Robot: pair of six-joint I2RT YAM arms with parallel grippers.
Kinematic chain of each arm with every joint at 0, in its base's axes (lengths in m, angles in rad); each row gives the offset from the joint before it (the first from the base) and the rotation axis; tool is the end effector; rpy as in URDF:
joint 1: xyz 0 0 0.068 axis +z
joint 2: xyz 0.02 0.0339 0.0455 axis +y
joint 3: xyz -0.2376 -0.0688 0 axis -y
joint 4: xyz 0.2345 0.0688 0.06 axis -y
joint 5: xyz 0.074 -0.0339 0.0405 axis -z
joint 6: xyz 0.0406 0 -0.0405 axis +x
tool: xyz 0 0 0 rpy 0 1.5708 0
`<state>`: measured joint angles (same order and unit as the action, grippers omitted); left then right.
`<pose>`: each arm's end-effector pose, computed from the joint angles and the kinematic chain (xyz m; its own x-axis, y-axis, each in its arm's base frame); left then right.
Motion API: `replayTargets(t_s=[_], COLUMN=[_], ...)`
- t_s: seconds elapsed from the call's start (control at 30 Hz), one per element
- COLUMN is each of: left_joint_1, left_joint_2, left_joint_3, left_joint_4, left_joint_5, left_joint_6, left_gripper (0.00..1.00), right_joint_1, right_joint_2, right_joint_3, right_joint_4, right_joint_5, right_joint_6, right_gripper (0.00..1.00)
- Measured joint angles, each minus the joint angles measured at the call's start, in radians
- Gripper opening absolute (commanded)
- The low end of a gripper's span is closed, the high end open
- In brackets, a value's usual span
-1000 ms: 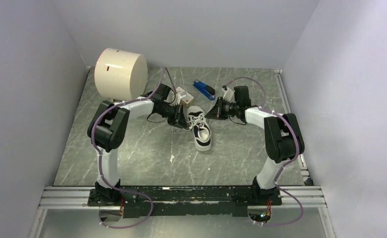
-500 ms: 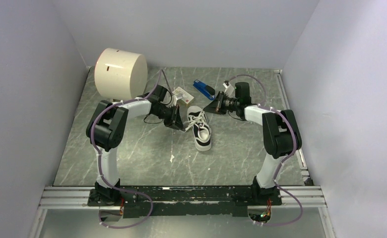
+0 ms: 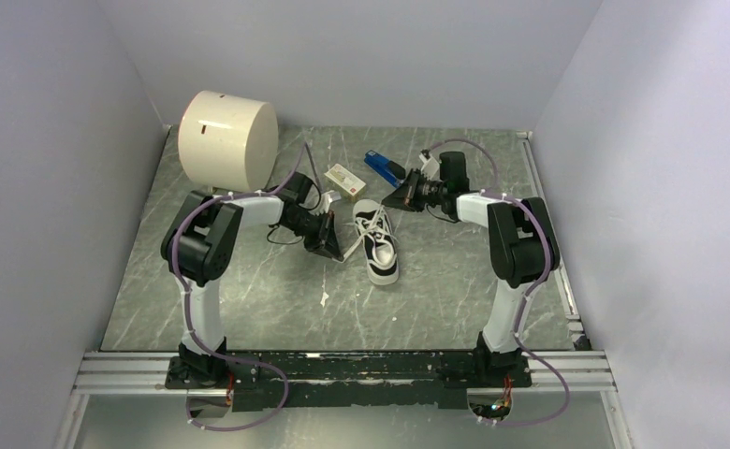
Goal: Tie the shoes
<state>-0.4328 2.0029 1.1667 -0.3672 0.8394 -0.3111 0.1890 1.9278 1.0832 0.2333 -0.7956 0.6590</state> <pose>0.3119 -0.1774 0.1011 -0.9666 0.2214 -0.1293 0.2384 0.5903 -0.7712 0.3751 0.1013 0.1418 -0.8780 0.2684 -0.3964 -0.2130 0.5226 0.8255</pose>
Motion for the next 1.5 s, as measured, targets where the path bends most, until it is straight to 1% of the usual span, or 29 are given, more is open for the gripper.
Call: replayTargets(t_s=[0.43, 0.47, 0.53, 0.6, 0.67, 0.8, 0.87, 0.93, 1.0, 1.2, 1.37, 1.5], left_joint_1=[0.000, 0.000, 0.000, 0.000, 0.000, 0.000, 0.000, 0.000, 0.000, 0.000, 0.000, 0.000], left_joint_2=[-0.045, -0.045, -0.045, -0.045, -0.045, -0.045, -0.045, -0.045, -0.045, -0.045, -0.045, -0.045], left_joint_3=[-0.015, -0.016, -0.016, -0.016, -0.016, 0.003, 0.015, 0.018, 0.018, 0.018, 0.018, 0.018], left_joint_4=[-0.021, -0.021, -0.021, -0.020, -0.020, -0.020, -0.018, -0.011, -0.011, -0.011, -0.011, -0.011], left_joint_5=[0.000, 0.000, 0.000, 0.003, 0.004, 0.011, 0.020, 0.027, 0.030, 0.037, 0.042, 0.044], left_joint_6=[0.054, 0.056, 0.057, 0.056, 0.051, 0.041, 0.037, 0.030, 0.026, 0.024, 0.023, 0.023], left_gripper=[0.05, 0.05, 0.05, 0.05, 0.05, 0.05, 0.05, 0.05, 0.05, 0.05, 0.05, 0.05], right_joint_1=[-0.026, -0.028, -0.031, -0.031, -0.034, -0.053, -0.050, -0.032, -0.010, 0.051, 0.083, 0.100], right_joint_2=[0.052, 0.055, 0.069, 0.095, 0.102, 0.021, -0.050, -0.123, -0.160, -0.109, -0.061, -0.047], right_joint_3=[0.085, 0.090, 0.115, 0.166, 0.197, 0.199, 0.181, 0.151, 0.138, 0.138, 0.138, 0.138], right_joint_4=[-0.122, -0.131, -0.164, -0.241, -0.309, -0.486, -0.526, -0.544, -0.558, -0.587, -0.607, -0.613], right_joint_5=[0.029, 0.029, 0.023, 0.018, 0.026, 0.030, 0.023, 0.006, -0.022, -0.063, -0.060, -0.051], right_joint_6=[-0.092, -0.099, -0.120, -0.170, -0.224, -0.389, -0.457, -0.516, -0.571, -0.678, -0.720, -0.736], right_gripper=[0.00, 0.04, 0.24, 0.38, 0.45, 0.49, 0.47, 0.44, 0.42, 0.37, 0.33, 0.26])
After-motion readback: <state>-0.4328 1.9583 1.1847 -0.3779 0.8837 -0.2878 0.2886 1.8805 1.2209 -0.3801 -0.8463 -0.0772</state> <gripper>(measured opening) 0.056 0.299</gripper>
